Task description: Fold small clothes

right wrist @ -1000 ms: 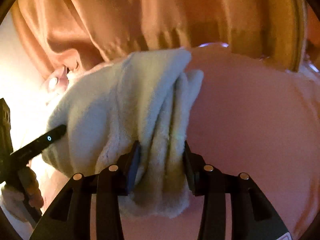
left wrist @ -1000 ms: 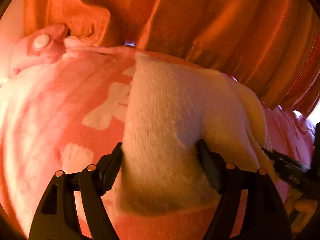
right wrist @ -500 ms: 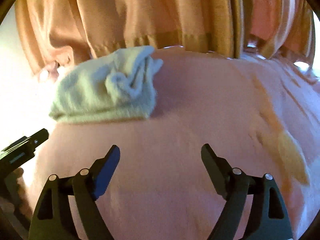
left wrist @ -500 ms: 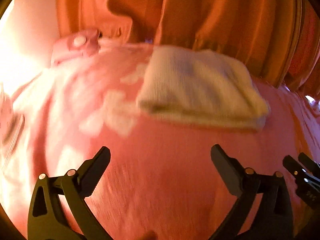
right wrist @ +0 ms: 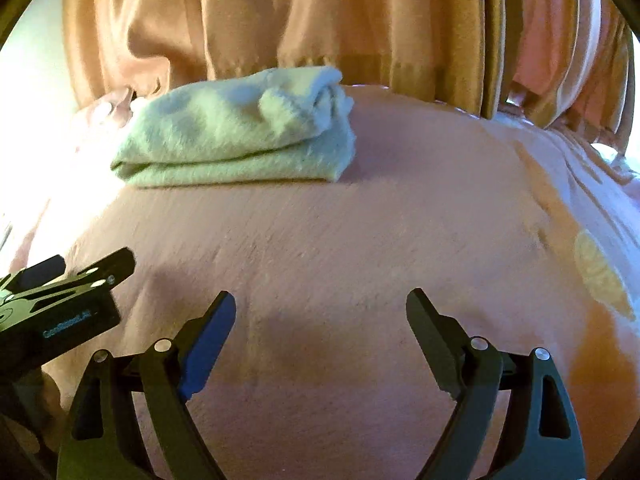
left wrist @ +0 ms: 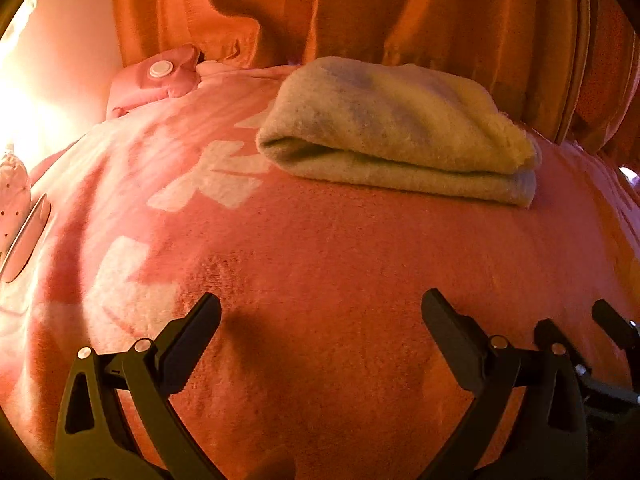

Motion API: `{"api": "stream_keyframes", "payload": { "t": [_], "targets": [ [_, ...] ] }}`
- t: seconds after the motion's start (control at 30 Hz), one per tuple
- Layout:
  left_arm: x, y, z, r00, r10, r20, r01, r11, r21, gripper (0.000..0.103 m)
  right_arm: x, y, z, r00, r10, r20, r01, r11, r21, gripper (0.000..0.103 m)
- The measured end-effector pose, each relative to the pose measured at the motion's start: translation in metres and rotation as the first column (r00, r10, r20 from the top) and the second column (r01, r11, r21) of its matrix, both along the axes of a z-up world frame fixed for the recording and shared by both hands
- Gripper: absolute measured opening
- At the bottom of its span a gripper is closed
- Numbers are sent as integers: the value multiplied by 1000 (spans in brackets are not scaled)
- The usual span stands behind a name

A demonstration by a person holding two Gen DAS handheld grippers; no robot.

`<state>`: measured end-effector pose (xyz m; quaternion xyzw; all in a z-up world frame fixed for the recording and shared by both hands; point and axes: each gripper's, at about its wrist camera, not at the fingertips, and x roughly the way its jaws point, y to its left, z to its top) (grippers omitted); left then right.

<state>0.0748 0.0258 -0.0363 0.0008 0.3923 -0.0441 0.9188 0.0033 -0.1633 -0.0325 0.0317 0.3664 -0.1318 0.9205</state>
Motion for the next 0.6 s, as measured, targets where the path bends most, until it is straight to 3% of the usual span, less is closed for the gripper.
{"api": "stream_keyframes", "payload": {
  "t": [0.6],
  "targets": [
    [-4,-13,-2,999,-33,18,32,998,47,98,3,9,-7,1000,6,-10,-6,1000,-13,86]
  ]
}}
